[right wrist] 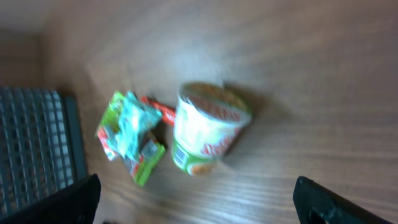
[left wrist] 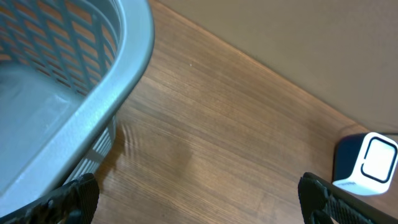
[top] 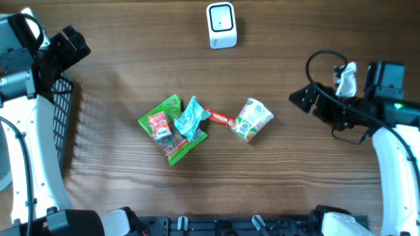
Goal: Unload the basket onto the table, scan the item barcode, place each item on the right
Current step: 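Reach right gripper to the cup noodles and grasp it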
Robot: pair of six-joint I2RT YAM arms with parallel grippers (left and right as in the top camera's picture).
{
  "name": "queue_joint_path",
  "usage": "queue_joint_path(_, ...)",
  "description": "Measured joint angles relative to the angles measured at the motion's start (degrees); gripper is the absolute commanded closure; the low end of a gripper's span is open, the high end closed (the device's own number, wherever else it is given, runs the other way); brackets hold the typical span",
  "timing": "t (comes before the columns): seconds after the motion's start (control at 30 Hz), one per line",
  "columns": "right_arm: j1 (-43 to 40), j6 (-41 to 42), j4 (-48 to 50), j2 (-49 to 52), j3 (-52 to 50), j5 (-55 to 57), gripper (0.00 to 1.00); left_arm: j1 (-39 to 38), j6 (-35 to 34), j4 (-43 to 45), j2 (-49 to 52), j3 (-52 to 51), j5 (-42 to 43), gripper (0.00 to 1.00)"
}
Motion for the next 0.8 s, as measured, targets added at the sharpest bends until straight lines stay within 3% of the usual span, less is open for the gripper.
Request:
queue_joint_path(0.2, 1.62, 6.71, 25.7, 0.46, -21.55, -5.42, 0.0, 0.0, 0.0, -0.02, 0.0, 0.0, 0.02, 0.0)
queue_joint_path(0.3, 7.63, 12.9, 36.41, 0.46, -25.29, -4.74, 0.0, 0.0, 0.0, -0.02, 0.0, 0.0, 0.02, 0.0)
queue_joint_path(0.4, 14.6, 19.54, 40.96, 0.46, -25.57, -0.33, 0.0, 0.0, 0.0, 0.0, 0.0, 0.0, 0.02, 0.0)
queue_joint_path(0.57, 16.46, 26.23, 40.35, 1.05, -25.68, 4.66, 0.0, 0.0, 0.0, -0.02, 0.0, 0.0, 0.02, 0.0)
queue_joint_path(0.8, 18.88, 27.58, 49.55, 11.41, -26.32, 4.63, 0.0, 0.0, 0.0, 0.02, 0.0, 0.0, 0.02, 0.0)
